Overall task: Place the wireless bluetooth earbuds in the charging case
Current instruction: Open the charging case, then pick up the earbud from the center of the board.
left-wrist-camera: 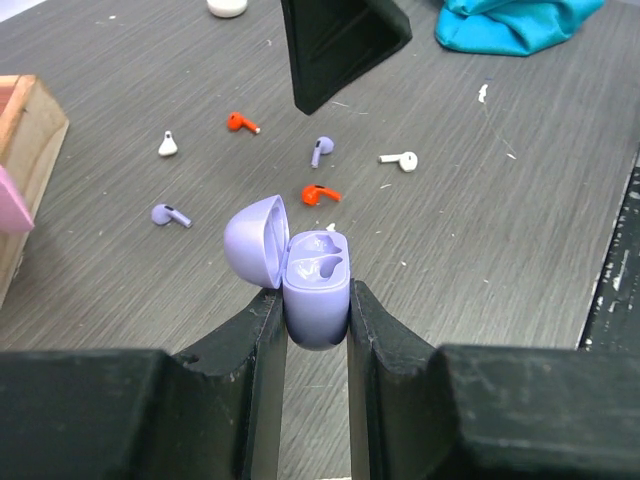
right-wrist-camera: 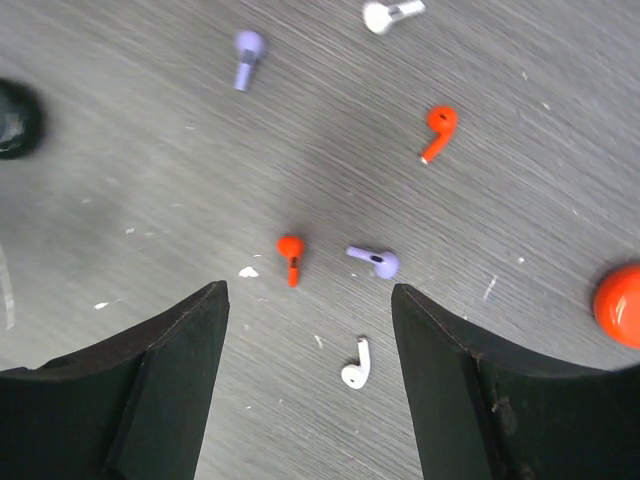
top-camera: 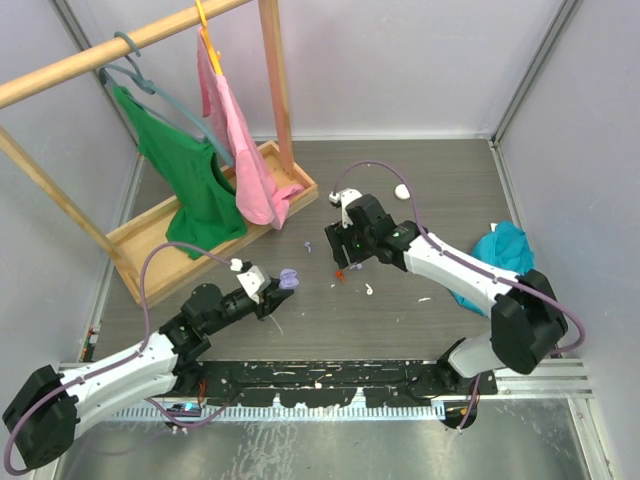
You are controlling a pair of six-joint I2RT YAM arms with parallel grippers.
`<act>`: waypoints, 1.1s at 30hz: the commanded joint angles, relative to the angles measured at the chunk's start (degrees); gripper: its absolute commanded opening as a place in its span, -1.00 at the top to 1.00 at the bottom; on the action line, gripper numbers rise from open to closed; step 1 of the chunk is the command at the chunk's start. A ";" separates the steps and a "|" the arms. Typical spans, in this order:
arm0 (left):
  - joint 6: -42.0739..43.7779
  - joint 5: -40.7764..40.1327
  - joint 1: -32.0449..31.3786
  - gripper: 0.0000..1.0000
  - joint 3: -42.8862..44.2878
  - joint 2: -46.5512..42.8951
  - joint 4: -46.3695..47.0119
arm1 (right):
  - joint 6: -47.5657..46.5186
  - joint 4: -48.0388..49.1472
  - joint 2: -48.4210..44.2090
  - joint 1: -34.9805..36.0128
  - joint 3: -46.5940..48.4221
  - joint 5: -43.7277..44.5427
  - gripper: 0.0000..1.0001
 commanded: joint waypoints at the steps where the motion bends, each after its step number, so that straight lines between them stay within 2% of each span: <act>1: 1.58 -3.69 -0.26 1.00 -1.06 0.58 7.66 | 6.84 0.16 3.03 0.13 0.63 12.07 -0.43; 4: 1.71 -4.48 -0.28 1.00 -1.82 0.88 8.37 | 9.23 1.60 6.07 0.05 0.45 17.64 -0.43; 10: 2.02 -6.20 -0.28 1.00 -2.47 1.13 8.69 | 10.86 4.50 12.27 -0.16 1.36 20.86 -0.44; 19: 2.16 -6.81 -0.34 0.99 -2.52 -0.06 7.78 | 11.33 5.10 18.26 -0.34 2.49 20.10 -0.44; 33: 2.06 -6.28 -0.28 1.00 -2.78 -1.01 7.74 | 12.12 2.98 14.54 -1.04 -2.69 21.22 -0.44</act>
